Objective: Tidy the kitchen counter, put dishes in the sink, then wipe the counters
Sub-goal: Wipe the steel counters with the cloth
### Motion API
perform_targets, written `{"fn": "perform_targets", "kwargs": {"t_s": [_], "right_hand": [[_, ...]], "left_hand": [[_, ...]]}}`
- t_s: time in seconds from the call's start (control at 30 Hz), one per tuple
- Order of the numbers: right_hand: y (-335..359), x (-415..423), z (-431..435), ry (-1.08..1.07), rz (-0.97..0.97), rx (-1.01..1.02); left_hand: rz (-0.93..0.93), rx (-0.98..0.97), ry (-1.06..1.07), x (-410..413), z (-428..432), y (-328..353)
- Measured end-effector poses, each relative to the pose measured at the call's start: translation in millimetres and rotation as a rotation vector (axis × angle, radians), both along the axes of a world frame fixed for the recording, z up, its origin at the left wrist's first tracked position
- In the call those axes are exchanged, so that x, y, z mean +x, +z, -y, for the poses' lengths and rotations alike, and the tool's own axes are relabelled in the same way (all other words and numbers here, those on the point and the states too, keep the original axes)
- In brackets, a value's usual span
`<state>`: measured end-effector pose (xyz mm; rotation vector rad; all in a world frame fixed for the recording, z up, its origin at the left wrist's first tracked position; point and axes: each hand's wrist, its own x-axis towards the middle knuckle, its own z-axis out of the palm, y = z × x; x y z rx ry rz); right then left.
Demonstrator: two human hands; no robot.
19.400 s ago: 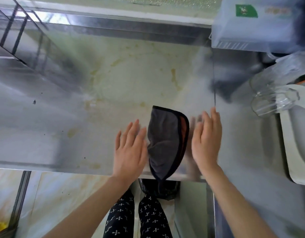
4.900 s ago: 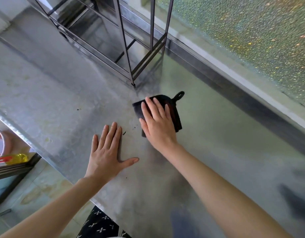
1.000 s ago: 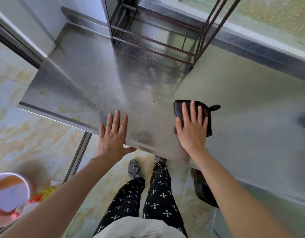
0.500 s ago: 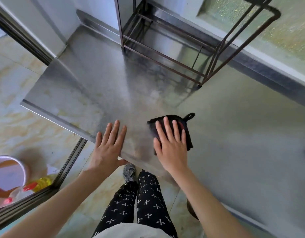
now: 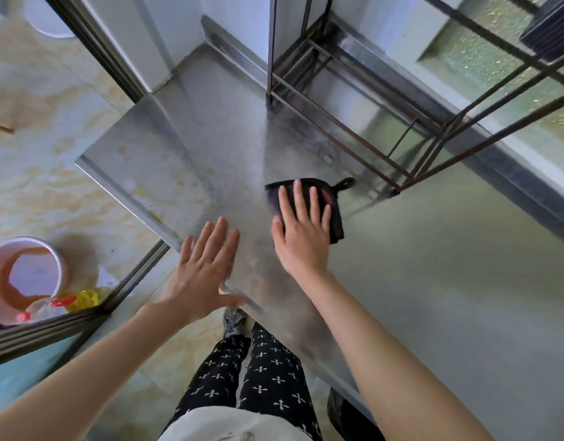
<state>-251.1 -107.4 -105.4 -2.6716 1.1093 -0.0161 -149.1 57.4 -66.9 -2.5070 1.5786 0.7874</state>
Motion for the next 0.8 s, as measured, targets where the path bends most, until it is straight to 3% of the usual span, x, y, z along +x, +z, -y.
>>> {"fn": "perform_targets", "kwargs": {"t_s": [0.07,0.13,0.33,0.43,0.67,0.8], "right_hand": [[-1.0,-2.0,2.8,0.215,-0.008,-0.016],[-4.6,-16.5,19.6,0.245,0.004,-0.05],[-6.4,-54.2,40.2,-0.246,-0.027,-0.043],[-1.4,-27.4,41.5,-0.307,0.011,-0.009],[-4.1,36.5,51.2,0.213,-0.025,-0.008],[-6.6,-2.0,58.4,0.384,-0.015,-0.047]], "left_hand": [[0.009,-0.015,0.086,-2.1,-1.0,3.1],[0.001,0.007,0.121,-4.1,-0.8,4.2],[-0.046,0.081,0.15,-4.9,3.7,5.2],[-0.047,0.081,0.161,-5.6,4.6,6.0],[-0.111,0.065,0.19,-5.1,2.6,7.1],[-0.096,0.13,0.169,-5.6,5.5,9.8]]}}
